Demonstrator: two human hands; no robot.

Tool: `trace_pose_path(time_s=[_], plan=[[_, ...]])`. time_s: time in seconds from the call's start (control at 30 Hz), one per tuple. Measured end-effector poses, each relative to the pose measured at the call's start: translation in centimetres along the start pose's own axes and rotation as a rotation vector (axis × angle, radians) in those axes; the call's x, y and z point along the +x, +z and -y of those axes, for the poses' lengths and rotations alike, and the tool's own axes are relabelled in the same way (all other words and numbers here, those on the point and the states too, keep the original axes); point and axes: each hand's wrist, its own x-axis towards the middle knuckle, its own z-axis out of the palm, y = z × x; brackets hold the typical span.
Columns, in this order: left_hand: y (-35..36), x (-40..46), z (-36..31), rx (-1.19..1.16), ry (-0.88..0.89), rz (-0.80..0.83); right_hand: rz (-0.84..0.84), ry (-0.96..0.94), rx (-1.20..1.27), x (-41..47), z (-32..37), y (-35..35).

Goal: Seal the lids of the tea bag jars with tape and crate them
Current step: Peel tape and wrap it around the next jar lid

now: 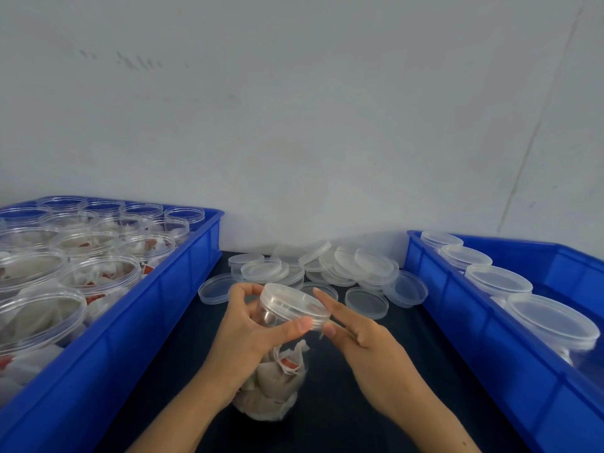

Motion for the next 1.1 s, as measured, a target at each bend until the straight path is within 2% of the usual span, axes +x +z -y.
trace_pose_path(time_s=[0.13,0.27,0.4,0.5,0.73,0.83,1.0,1.1], plan=[[0.2,-0.4,-0.3,0.004,0.043,0.041,-0.039,-0.038,-0.044,0.0,0.1,0.2],[0.9,-1.1,-0.4,0.3,0.128,-0.023,-0.066,-0.059,-0.063,-0.3,0.0,0.5],[1.4,-1.2,-0.3,0.41,0.161,-0.109,-0.063,-0.065,-0.056,-0.5,0.3,0.6],[1.1,-0.9,-0.3,0.383,0.151,-0.17,-0.037,-0.091,-0.13,-0.8,0.7,0.6],[-0.1,-0.2,0.2,0.195,0.099,-0.157,0.038,-0.085,-0.183,-0.8,0.8,-1.0],[-0.5,-0.2,0.1,0.086,0.072,-0.106,0.087,-0.131,-0.253,-0.9,1.1,-1.1],[-0.7,0.1,-0.2,0.029,0.021,0.048,0.06,-0.135,-0.27,-0.5,0.6,-1.6],[-0.9,0.3,-0.2,0.001,0.006,0.065,0.037,-0.158,-0.273,-0.6,0.5,-1.7]])
